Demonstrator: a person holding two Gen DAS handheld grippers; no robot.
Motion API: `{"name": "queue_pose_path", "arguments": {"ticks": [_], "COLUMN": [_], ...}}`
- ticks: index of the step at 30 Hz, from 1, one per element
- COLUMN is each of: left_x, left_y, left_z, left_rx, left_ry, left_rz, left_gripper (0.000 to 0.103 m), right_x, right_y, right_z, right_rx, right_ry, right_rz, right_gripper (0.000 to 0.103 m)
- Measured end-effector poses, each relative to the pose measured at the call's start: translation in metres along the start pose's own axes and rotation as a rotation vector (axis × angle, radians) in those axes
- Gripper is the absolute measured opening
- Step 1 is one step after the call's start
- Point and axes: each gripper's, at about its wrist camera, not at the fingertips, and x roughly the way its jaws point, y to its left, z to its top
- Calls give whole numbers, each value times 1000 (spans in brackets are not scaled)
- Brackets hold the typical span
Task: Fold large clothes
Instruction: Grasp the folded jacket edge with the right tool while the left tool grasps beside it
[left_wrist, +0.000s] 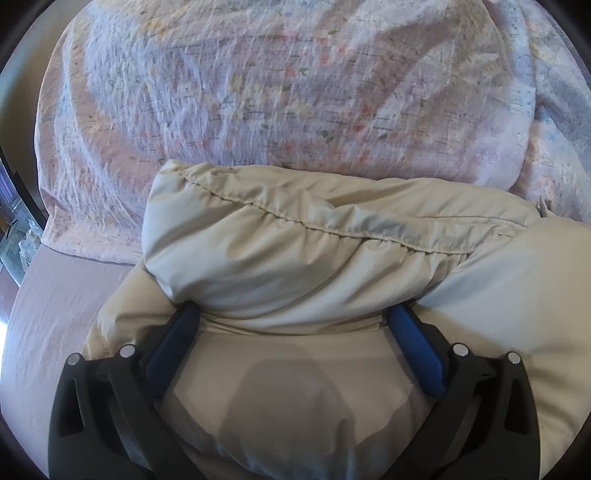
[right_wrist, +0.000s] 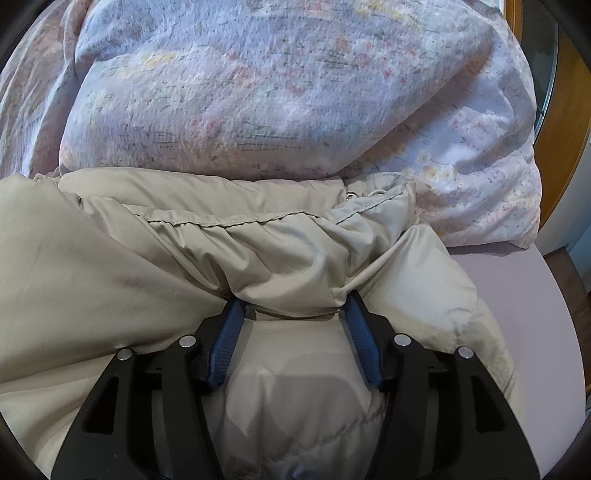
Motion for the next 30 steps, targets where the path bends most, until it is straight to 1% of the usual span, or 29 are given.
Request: {"name": "queue_pose_path", "arguments": {"ticks": [3,8,23,26,28,30], "left_x": [0,2,1,1,-2,-6], "left_y": [0,2,1,1,0,-1], "left_z": [0,-2,-2,0,4,7], "left_rx": [-2,-8,-10,-3,4,18], "left_ry": [-10,-25,-38,-30,-8,37], "left_rz": [-1,-3,-5,-1,7,25], "left_gripper": [101,101,101,101,101,101], "right_x": [3,0,2,2,2,-1], "right_y": [2,0,0,-1,-3,-6], "right_z": [-4,-2,1,3,5,9], "right_rx": [0,-1,-4,-5,-4,-3], "right_ry": [-3,-2,2,1,7,52], "right_rz": [0,-1,-7,-9,-5,-2], "right_gripper": [59,60,61,62,63,63]}}
